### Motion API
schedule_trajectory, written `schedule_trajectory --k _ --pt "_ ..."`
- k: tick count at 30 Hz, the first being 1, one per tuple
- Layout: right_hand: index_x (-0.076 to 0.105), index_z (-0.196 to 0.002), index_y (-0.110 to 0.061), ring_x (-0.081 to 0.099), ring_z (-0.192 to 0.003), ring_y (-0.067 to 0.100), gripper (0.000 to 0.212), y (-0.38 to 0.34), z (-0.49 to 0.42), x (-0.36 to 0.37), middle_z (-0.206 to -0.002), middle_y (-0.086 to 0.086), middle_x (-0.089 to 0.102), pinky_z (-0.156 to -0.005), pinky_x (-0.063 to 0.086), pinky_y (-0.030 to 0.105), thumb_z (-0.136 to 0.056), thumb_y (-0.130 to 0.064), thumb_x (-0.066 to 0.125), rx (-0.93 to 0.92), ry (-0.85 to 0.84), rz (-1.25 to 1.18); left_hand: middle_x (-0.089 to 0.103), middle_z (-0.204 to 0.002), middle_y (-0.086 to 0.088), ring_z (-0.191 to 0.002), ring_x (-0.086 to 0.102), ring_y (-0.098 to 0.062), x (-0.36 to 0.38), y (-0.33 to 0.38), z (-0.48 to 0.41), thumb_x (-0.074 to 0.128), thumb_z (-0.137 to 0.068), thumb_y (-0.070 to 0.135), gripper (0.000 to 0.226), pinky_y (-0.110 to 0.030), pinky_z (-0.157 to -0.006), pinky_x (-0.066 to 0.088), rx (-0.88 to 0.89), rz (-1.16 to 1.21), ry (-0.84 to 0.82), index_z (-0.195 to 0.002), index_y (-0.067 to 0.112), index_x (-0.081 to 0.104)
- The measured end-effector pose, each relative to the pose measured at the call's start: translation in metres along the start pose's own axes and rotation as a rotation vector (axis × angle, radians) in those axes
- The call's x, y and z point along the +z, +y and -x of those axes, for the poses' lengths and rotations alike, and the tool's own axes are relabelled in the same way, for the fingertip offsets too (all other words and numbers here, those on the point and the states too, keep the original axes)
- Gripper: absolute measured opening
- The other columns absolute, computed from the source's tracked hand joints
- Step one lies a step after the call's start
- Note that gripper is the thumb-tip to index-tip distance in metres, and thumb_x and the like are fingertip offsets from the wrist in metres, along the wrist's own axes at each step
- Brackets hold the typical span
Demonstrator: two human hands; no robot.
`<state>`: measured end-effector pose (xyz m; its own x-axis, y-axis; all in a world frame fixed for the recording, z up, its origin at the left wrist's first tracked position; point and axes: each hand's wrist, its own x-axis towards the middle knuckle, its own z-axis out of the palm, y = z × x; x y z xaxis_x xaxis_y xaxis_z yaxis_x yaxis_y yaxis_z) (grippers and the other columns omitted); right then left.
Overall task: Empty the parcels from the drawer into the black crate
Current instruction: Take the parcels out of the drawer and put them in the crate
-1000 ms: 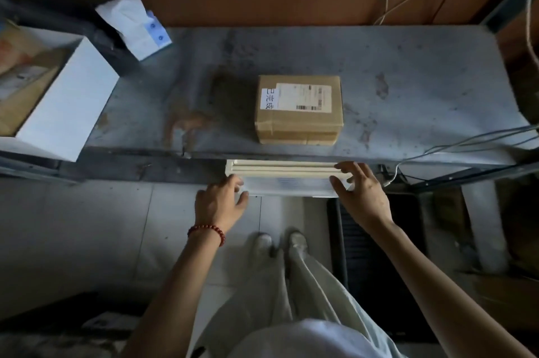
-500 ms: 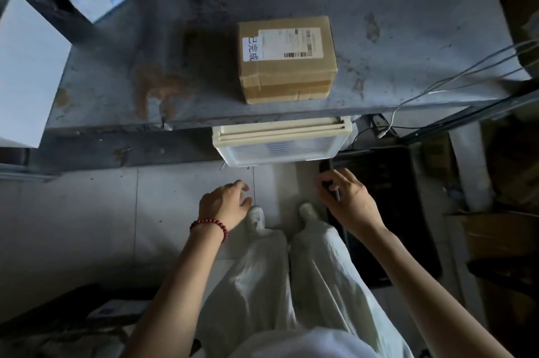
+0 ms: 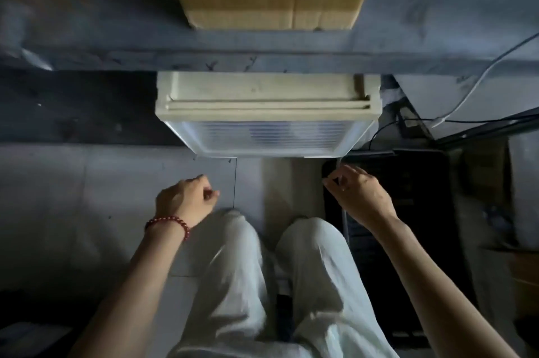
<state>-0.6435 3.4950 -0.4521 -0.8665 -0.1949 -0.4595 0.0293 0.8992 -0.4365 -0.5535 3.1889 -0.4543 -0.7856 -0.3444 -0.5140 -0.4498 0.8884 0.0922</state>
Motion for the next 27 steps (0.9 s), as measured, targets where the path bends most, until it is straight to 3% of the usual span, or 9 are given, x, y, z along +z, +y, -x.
schedule_trajectory --k 3,6,12,15,19,21,23,25,27 --pt "0.065 -0.086 -0.036 0.063 -0.088 0.019 0.004 0.042 -0.026 0.046 -0.085 -0.009 0.061 -0.067 0.045 0.031 -0.086 -0.038 0.061 0.045 -0.019 -0.057 0.07 -0.098 0.003 -0.093 0.064 -0.022 0.049 -0.036 -0.026 0.051 -0.09 0.051 0.026 -0.027 -0.069 0.043 -0.087 0.001 -0.021 -0.082 0.027 0.053" --pt "0.068 -0.094 -0.033 0.064 -0.092 0.02 0.013 0.068 -0.058 0.087 -0.091 -0.006 0.068 -0.072 0.05 0.034 -0.087 -0.042 0.062 0.051 0.02 -0.096 0.07 -0.098 0.004 -0.092 0.063 -0.022 0.091 -0.052 -0.058 0.053 -0.091 0.047 0.024 -0.029 -0.074 0.047 -0.107 0.053 0.005 -0.079 0.026 0.052" --pt "0.066 -0.085 -0.024 0.066 -0.088 0.025 0.029 0.086 -0.115 0.149 -0.087 0.003 0.071 -0.075 0.053 0.037 -0.085 -0.053 0.061 0.015 0.154 -0.143 0.062 -0.078 0.009 -0.078 0.06 -0.022 0.145 -0.022 -0.121 0.047 -0.086 0.062 0.036 -0.028 -0.066 0.04 -0.066 0.076 0.349 -0.076 0.028 0.052" --pt "0.065 -0.084 -0.021 0.065 -0.085 0.025 0.034 0.089 -0.118 0.173 -0.081 0.004 0.068 -0.074 0.051 0.034 -0.085 -0.054 0.062 0.026 0.195 -0.207 0.065 -0.081 0.007 -0.083 0.062 -0.024 0.165 -0.014 -0.128 0.046 -0.086 0.063 0.039 -0.029 -0.067 0.04 -0.031 0.165 0.444 -0.08 0.026 0.054" --pt "0.068 -0.086 -0.018 0.064 -0.087 0.019 0.035 0.095 -0.095 0.19 -0.079 -0.002 0.067 -0.076 0.048 0.029 -0.084 -0.053 0.065 0.098 0.173 -0.364 0.065 -0.092 0.007 -0.095 0.062 -0.023 0.177 -0.026 -0.111 0.052 -0.085 0.062 0.036 -0.029 -0.078 0.045 -0.031 0.266 0.242 -0.08 0.027 0.057" --pt "0.071 -0.097 -0.015 0.065 -0.093 0.02 0.041 0.096 -0.093 0.192 -0.089 0.001 0.069 -0.086 0.054 0.039 -0.083 -0.053 0.067 0.161 0.146 -0.46 0.065 -0.093 0.005 -0.095 0.061 -0.023 0.181 -0.03 -0.11 0.054 -0.084 0.062 0.036 -0.03 -0.079 0.046 -0.022 0.359 0.178 -0.082 0.026 0.06" --pt "0.07 -0.103 -0.007 0.064 -0.093 0.021 0.049 0.09 -0.102 0.189 -0.095 0.006 0.067 -0.092 0.054 0.046 -0.082 -0.051 0.068 0.21 0.098 -0.652 0.065 -0.099 -0.002 -0.097 0.059 -0.021 0.185 -0.03 -0.116 0.057 -0.085 0.059 0.041 -0.026 -0.075 0.044 -0.055 0.648 0.09 -0.094 0.019 0.063" --pt "0.068 -0.105 0.0 0.06 -0.094 0.02 0.053 0.076 -0.111 0.187 -0.098 0.011 0.063 -0.084 0.052 0.041 -0.081 -0.047 0.07 0.253 0.006 -0.859 0.062 -0.115 -0.007 -0.102 0.056 -0.018 0.183 -0.022 -0.122 0.056 -0.087 0.056 0.049 -0.023 -0.078 0.044 -0.097 1.021 -0.148 -0.122 0.021 0.055" --pt "0.068 -0.104 0.0 0.063 -0.086 0.017 0.046 0.061 -0.119 0.19 -0.1 0.011 0.063 -0.068 0.052 0.03 -0.082 -0.041 0.072 0.246 -0.074 -0.951 0.055 -0.131 -0.004 -0.11 0.055 -0.019 0.185 -0.015 -0.128 0.054 -0.083 0.063 0.065 -0.032 -0.092 0.043 -0.119 1.121 -0.273 -0.136 0.027 0.046"
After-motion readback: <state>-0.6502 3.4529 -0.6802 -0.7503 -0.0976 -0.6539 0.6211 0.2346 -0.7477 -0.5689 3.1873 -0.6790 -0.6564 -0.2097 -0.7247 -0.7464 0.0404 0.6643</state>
